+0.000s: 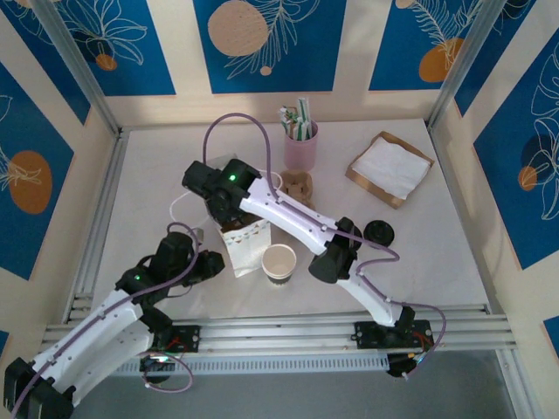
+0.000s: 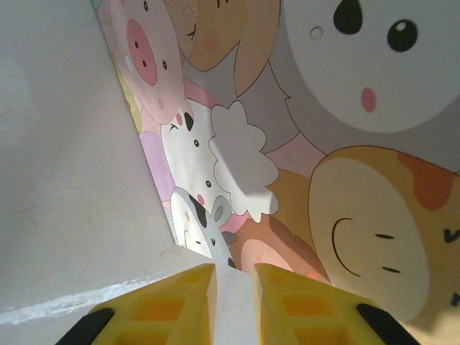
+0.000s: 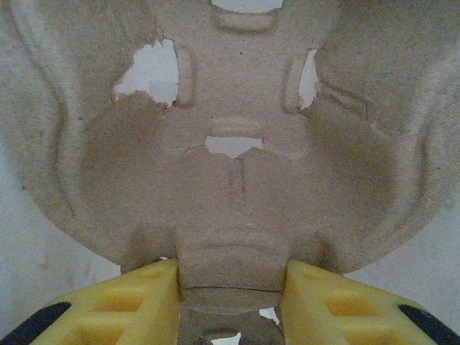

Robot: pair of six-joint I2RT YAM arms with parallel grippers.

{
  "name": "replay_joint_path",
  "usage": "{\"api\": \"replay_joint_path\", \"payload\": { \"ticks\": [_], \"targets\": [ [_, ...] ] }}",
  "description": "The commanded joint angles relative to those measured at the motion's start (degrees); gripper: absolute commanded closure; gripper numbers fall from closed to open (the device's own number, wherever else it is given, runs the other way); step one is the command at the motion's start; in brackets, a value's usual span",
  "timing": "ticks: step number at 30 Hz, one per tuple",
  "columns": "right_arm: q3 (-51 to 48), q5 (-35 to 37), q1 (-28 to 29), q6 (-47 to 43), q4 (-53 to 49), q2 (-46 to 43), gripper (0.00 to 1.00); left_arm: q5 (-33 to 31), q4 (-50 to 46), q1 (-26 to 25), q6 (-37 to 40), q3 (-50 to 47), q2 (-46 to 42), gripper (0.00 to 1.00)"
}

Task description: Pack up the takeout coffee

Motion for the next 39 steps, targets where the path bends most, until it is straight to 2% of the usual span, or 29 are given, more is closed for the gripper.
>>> {"api": "replay_joint_path", "payload": {
  "ticks": [1,10,15,22,29,39],
  "targets": [
    [-0.3,-3.3,-0.7,1.5,-3.4,0.3,0.61,-1.4,-2.0,-0.8,0.1,1.6,-1.1,0.8],
    [-3.3,-6.8,-1.7,0.8,-1.8,0.9,0.6,-3.1,-4.4,-0.8,0.7,2.4,-3.4,0.78],
    [-4.6,-8.6,-2.2,0.6,-0.6,1.6,0.61,-3.7,-6.5,-0.7,0.8,3.9,-6.0,0.74],
    [-6.0,-9.8,-2.7,0.6,0.3,1.7,0.61,-10.0,-18.7,-0.8,2.4,11.6,-14.6,0.6],
    [-7.8,-10.9,-2.9,0.4,1.7,1.8,0.61,-15.2,-27.8,-0.7,4.2,20.6,-17.6,0.58],
    [-11.4,-12.7,-3.6,0.4,4.3,2.1,0.61,-17.0,-27.4,-0.7,7.4,25.8,-15.4,0.51]
  ]
}}
